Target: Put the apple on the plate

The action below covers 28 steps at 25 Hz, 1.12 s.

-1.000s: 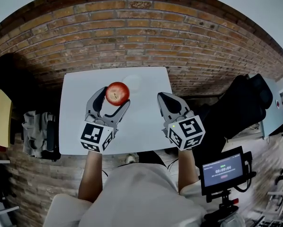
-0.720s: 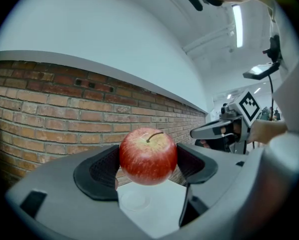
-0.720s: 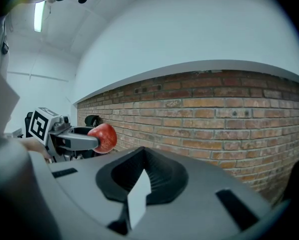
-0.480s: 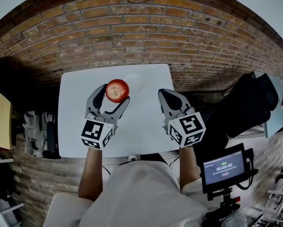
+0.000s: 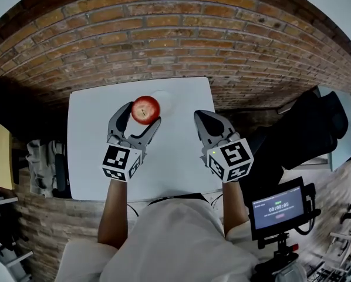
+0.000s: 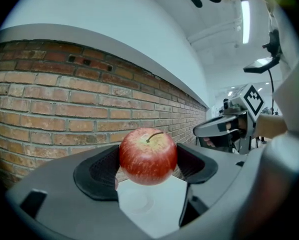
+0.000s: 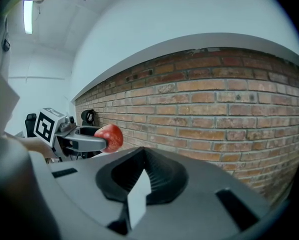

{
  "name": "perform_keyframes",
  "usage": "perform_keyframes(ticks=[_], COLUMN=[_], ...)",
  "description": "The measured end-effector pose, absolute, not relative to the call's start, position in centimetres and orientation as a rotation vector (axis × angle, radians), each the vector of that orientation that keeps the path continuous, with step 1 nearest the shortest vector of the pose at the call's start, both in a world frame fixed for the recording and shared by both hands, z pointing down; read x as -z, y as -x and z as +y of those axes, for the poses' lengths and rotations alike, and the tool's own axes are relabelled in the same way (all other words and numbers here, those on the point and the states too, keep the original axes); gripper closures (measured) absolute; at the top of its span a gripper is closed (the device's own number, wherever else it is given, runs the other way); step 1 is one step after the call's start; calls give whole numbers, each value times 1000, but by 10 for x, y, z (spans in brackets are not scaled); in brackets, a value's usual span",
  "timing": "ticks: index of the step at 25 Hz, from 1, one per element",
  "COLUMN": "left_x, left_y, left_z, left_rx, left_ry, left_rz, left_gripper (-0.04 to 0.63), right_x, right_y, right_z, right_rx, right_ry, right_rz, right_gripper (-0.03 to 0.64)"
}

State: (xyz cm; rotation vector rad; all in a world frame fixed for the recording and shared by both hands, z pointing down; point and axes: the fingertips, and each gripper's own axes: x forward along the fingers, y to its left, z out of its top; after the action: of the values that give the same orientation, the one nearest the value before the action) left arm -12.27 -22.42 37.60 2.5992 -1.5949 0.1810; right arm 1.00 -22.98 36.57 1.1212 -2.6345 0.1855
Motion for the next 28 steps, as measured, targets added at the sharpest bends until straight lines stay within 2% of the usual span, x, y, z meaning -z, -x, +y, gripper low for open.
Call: perform_keyframes(ticks=[28], left_x=[-470], left_y=[108], left_z=[-307], left_rx=[-315], left_ry=[-2512], left_rz=[-1493], left_gripper=[230], right_x=[-427], right_y=[-26], right_z=[-284], right_rx=[-344], right_ry=[-1132], right_rz=[-2528], right_gripper=[614])
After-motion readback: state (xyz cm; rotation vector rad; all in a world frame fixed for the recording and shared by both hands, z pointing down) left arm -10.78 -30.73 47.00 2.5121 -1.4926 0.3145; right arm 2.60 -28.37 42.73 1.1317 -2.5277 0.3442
